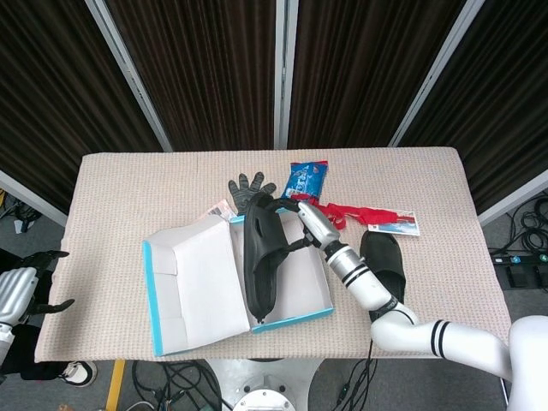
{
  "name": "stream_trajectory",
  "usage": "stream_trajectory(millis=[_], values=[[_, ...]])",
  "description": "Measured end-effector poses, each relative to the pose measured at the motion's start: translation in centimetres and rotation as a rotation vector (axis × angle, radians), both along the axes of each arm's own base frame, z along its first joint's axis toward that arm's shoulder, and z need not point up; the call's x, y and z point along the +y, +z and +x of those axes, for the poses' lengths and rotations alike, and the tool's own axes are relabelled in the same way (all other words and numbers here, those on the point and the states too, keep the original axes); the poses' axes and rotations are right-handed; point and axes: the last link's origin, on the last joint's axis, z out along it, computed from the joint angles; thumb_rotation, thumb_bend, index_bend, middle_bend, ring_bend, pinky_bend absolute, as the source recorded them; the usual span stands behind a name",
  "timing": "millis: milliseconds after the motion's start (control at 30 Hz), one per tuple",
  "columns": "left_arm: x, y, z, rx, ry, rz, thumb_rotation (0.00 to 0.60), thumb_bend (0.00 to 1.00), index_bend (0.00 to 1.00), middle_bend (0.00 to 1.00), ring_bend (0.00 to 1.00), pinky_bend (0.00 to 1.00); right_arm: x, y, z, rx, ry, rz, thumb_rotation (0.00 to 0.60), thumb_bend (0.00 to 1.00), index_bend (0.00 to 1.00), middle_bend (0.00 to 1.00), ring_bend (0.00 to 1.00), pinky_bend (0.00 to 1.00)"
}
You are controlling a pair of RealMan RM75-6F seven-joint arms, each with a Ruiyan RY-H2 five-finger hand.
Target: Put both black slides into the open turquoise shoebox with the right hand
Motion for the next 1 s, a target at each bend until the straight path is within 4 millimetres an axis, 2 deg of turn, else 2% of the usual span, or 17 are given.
stream_trajectory(millis=[267,600,1000], values=[[0.0,0.1,-0.1,-0.008,-0.005,0.007,0.600,0.12,0.20,0.21,0.15,0.19,-0.5,-1.7,0.5,-0.035,-0.034,0.098,0.600,0.06,0.55,0.53,0.18,0.19],[0.1,0.1,-0.2,-0.003,-0.010,0.007,0.600,0.12,0.20,0.21,0.15,0.19,-0.7,-3.2,0.7,0.027,0.009,0.187,0.600,0.06,0.55,0.53,0.18,0.19],[0.0,-0.1,-0.5,-0.001,-0.008,0.001,0.600,0.12,0.20,0.21,0.15,0.19,-1.5,-4.4,1.2,0.063,0.042,0.214,0.600,0.07,0.55,0.52,0.18,0.20]])
